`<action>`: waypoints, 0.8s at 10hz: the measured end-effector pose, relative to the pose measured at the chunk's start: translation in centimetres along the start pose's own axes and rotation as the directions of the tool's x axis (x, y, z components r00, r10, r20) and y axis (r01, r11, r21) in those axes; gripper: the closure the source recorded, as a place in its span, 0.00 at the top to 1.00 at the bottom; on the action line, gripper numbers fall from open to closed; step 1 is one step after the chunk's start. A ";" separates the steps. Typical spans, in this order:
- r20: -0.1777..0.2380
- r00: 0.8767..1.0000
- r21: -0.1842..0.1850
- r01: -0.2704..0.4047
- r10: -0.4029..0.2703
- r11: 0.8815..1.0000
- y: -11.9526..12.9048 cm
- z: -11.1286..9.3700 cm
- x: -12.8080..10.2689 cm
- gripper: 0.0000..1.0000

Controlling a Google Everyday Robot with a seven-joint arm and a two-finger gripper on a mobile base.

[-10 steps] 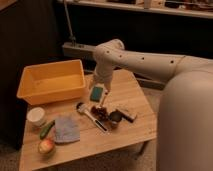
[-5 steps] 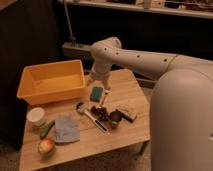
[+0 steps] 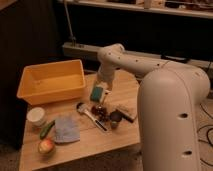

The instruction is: Place sponge in tray

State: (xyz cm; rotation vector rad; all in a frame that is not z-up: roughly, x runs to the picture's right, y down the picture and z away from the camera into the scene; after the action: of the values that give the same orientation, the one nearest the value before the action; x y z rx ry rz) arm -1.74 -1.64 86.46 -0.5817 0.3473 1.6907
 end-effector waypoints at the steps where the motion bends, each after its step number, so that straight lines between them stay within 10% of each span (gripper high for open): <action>1: 0.001 1.000 0.003 0.007 -0.007 1.000 0.1 0.9 -0.1 0.65; 8: -0.007 0.995 0.018 0.100 -0.100 0.995 2.9 6.4 -0.5 0.65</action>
State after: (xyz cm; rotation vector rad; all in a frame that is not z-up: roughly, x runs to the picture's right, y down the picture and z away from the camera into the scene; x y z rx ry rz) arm -5.72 0.76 91.71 -0.5821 0.3326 1.5879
